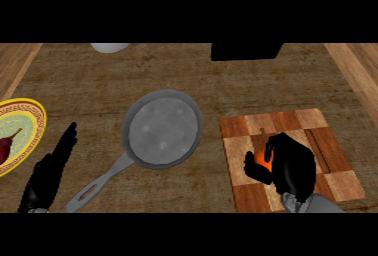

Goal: Pick the squash from the cutting board and place it in the pan

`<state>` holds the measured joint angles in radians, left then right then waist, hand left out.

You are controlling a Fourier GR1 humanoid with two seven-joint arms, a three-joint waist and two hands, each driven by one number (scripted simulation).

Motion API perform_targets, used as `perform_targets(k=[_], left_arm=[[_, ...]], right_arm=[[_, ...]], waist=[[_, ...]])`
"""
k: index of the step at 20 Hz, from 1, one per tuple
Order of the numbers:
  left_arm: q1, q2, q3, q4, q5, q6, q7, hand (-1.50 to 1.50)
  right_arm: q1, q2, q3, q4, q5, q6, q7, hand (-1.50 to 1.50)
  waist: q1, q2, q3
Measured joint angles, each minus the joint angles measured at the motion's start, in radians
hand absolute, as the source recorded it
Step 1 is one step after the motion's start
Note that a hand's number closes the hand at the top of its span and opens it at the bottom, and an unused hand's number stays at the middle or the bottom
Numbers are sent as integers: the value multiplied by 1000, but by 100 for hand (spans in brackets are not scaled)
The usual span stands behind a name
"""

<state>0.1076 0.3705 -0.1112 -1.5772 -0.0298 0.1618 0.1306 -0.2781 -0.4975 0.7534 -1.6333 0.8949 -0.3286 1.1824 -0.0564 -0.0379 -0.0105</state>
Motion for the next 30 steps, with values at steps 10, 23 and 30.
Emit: perform_targets(k=[10,23,30], left_arm=[[-15,-12,-16,-27,-9,-13,3,0],[-70,-35,-38,-4,-29,-38,-7,0],[-99,-46,-54,-11,-40,-50,6,0]], right_arm=[[-151,280,-34,-115,379,168,61,150],[-430,478,-269,360,231,78,-53,150],[-554,489,-311,707,53,-20,-134,150]], waist=[[46,26,7],[108,51,10],[141,61,11]])
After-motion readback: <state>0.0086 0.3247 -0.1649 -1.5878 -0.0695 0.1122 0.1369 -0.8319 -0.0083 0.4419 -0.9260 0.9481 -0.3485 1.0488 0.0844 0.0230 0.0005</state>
